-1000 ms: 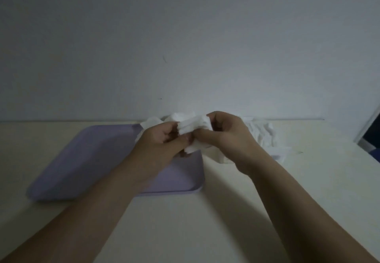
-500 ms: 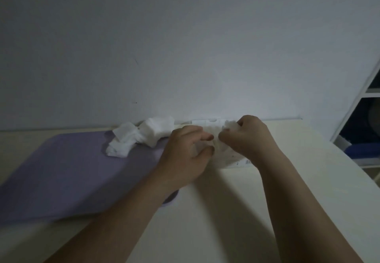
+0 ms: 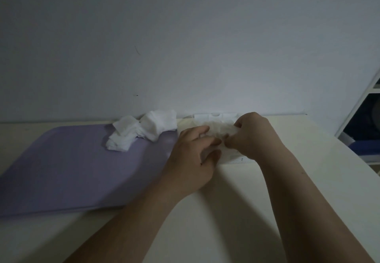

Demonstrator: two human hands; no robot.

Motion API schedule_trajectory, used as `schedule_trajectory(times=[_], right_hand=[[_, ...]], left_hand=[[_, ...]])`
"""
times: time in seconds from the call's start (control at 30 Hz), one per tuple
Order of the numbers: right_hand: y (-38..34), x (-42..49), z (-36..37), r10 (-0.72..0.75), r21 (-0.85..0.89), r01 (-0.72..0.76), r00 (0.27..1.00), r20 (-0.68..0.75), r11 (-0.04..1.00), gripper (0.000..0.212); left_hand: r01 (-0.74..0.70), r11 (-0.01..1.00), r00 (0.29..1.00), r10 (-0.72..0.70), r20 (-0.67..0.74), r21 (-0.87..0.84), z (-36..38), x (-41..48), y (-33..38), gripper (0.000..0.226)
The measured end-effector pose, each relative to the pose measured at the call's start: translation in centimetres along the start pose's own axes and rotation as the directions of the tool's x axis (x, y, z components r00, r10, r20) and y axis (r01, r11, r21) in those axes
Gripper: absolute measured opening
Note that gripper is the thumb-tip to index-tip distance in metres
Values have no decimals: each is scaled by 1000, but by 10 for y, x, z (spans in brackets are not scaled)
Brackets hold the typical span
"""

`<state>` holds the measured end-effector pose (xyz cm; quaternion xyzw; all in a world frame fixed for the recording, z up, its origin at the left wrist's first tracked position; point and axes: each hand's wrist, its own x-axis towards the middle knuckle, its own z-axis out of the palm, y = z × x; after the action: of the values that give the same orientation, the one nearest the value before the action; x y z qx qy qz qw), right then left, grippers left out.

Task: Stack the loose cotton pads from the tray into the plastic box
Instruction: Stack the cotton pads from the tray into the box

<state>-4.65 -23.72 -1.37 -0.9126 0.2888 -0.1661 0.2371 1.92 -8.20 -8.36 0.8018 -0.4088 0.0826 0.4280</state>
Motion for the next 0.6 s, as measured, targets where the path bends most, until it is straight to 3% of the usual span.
schedule_trajectory(times=[0.17,0.3,0.43,0.6], right_hand=[[-2,-1,-2,36,-94,-41,998,-48,995,19],[-8,-7,2,19,-94,-14,999,46,996,41],[-11,-12,-10,32,1,-33,987,158,999,42],[-15,-13,-12,-9,-49,13,997,79,999,26]], left_hand=[[-40,999,999,40,-19,-23,1,-2,-2,30],[-46,998,999,46,8,-33,-1,-3,-4,32],[-13,998,1000,12,-25,-66,-4,-1,-4,38],[11,997,994,-20,-111,-82,-6,-1,-1,30]])
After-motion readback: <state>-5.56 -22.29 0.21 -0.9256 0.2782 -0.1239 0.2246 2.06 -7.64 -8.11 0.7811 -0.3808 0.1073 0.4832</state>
